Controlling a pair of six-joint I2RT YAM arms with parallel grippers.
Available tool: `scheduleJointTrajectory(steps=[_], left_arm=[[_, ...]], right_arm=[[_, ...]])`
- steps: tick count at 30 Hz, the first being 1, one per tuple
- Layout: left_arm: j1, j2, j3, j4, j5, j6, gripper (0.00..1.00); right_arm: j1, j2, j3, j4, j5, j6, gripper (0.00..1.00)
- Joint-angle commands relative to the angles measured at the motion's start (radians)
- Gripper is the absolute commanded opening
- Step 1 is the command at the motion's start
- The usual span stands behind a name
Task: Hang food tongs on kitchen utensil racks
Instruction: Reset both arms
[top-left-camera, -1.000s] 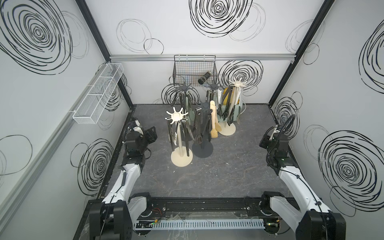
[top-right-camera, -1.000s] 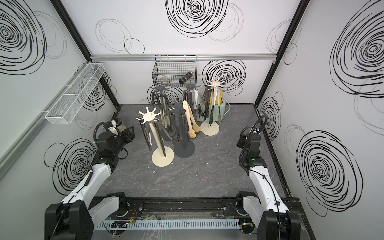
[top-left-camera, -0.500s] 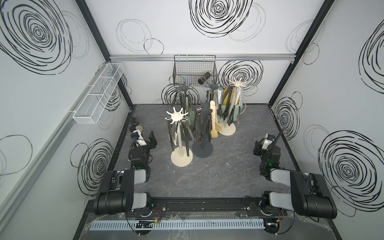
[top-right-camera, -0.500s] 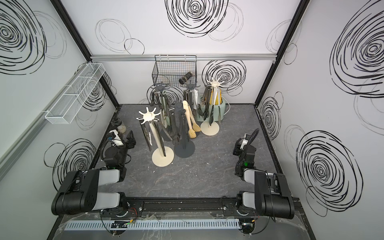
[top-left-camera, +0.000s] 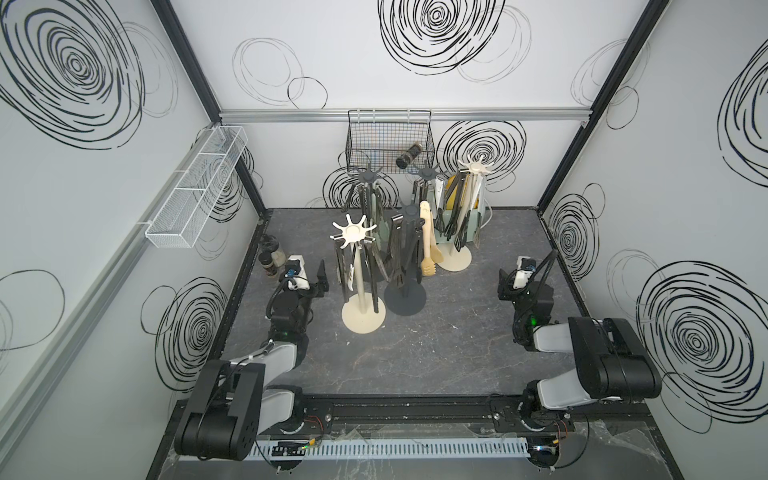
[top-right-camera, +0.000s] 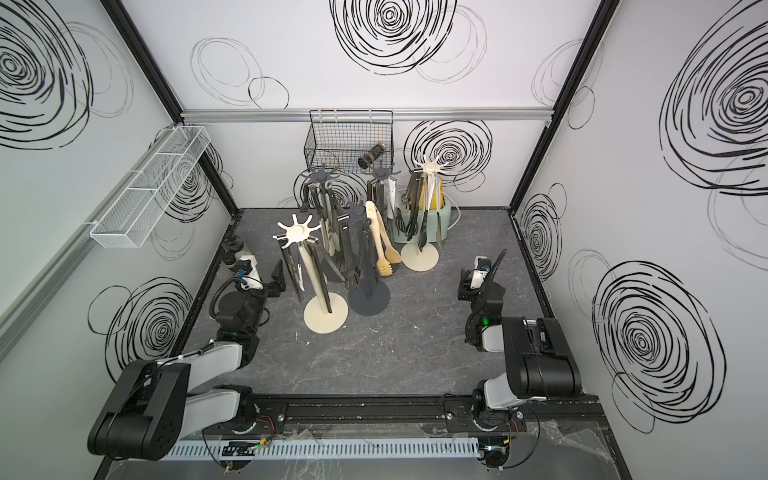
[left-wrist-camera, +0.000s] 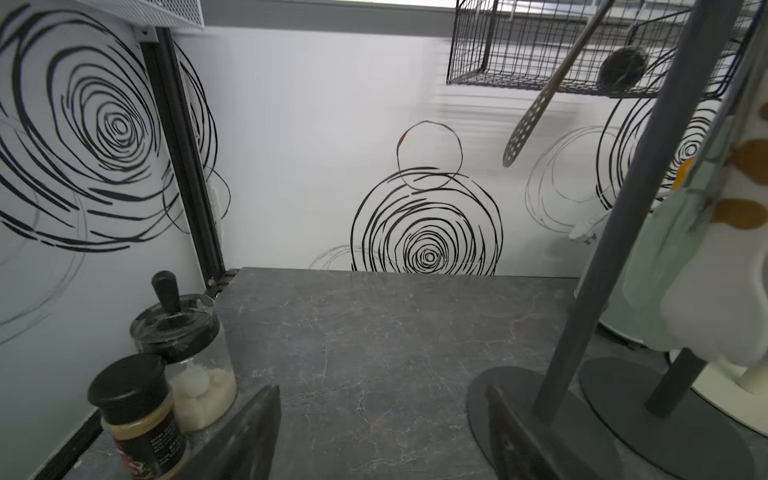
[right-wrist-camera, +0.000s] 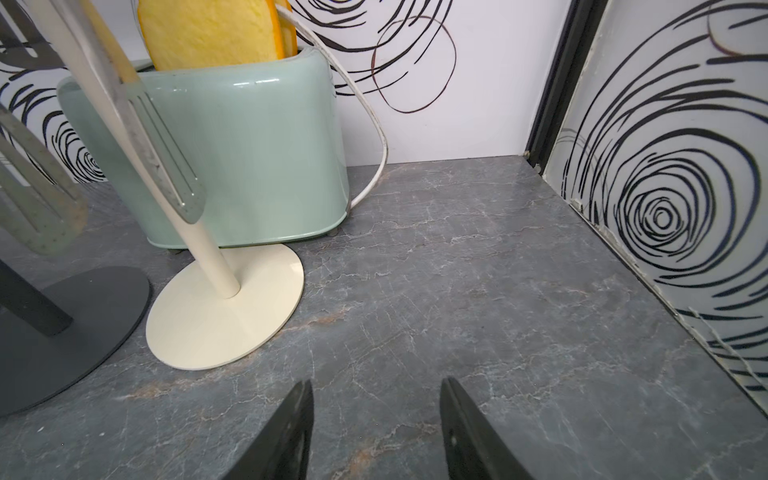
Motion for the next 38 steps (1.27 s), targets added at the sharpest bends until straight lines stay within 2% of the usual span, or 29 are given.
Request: scheduleJointTrajectory(steps=[1,3,4,6,8,9,11,12,13,14,15,16,18,22,24,33,38], left_arm=[[-0.033,-0.002,0.042,-0.034,-0.034,0.053,0.89],[-0.057,-0.008,-0.005,-0.007,-0.107,0.073,0.95],[-0.055,0.011,-0.047,0.066,-0.104,0.064,1.0],[-0.052,0.11,-0.122,0.27,-0.11,0.057,0.97],[-0.053,0.284,-0.16,0.528,-0.12,0.063,0.97],[-0.056,0.302,-0.163,0.591,-0.119,0.073,0.97],[-0.01,0.199,-0.084,0.265,-0.037,0.034,0.97],[0.009,0.224,-0.032,0.203,-0.015,0.021,0.97],[0.01,0.248,-0.048,0.267,-0.002,0.025,0.97],[0.012,0.244,-0.08,0.327,0.0,0.022,0.97],[0.014,0.247,-0.096,0.361,-0.002,0.016,0.97],[0.011,0.251,-0.106,0.389,-0.014,0.017,0.97],[-0.001,0.249,-0.103,0.385,-0.02,0.029,0.97],[0.0,0.239,-0.043,0.251,0.0,0.041,0.97],[0.0,0.247,-0.059,0.294,0.003,0.041,0.97],[0.022,0.25,-0.032,0.24,0.04,0.025,0.97],[0.013,0.244,-0.054,0.28,0.023,0.03,0.97]], right_arm=[[-0.001,0.003,0.007,0.012,-0.008,-0.01,0.52],[-0.001,0.002,0.007,0.012,-0.007,-0.009,0.53],[-0.001,0.001,0.009,0.008,-0.008,-0.009,0.53],[0.0,0.0,0.008,0.009,-0.006,-0.01,0.53],[-0.001,0.001,0.008,0.009,-0.006,-0.01,0.53],[0.0,0.002,0.008,0.009,-0.006,-0.01,0.54],[-0.001,0.002,0.008,0.008,-0.008,-0.008,0.58],[-0.001,0.002,0.008,0.009,-0.009,-0.009,0.62],[-0.002,0.002,0.008,0.007,-0.009,-0.008,0.66],[-0.002,0.002,0.01,0.008,-0.009,-0.008,0.75],[-0.001,0.002,0.009,0.007,-0.009,-0.008,0.94],[-0.001,0.001,0.009,0.009,-0.009,-0.009,0.98],[-0.001,0.001,0.008,0.009,-0.008,-0.008,0.98],[-0.001,0.0,0.007,0.01,-0.006,-0.008,0.98],[0.0,-0.001,0.007,0.01,-0.005,-0.01,0.98],[0.002,0.0,0.007,0.01,-0.001,-0.01,0.98],[0.002,-0.001,0.006,0.01,-0.001,-0.01,0.98]])
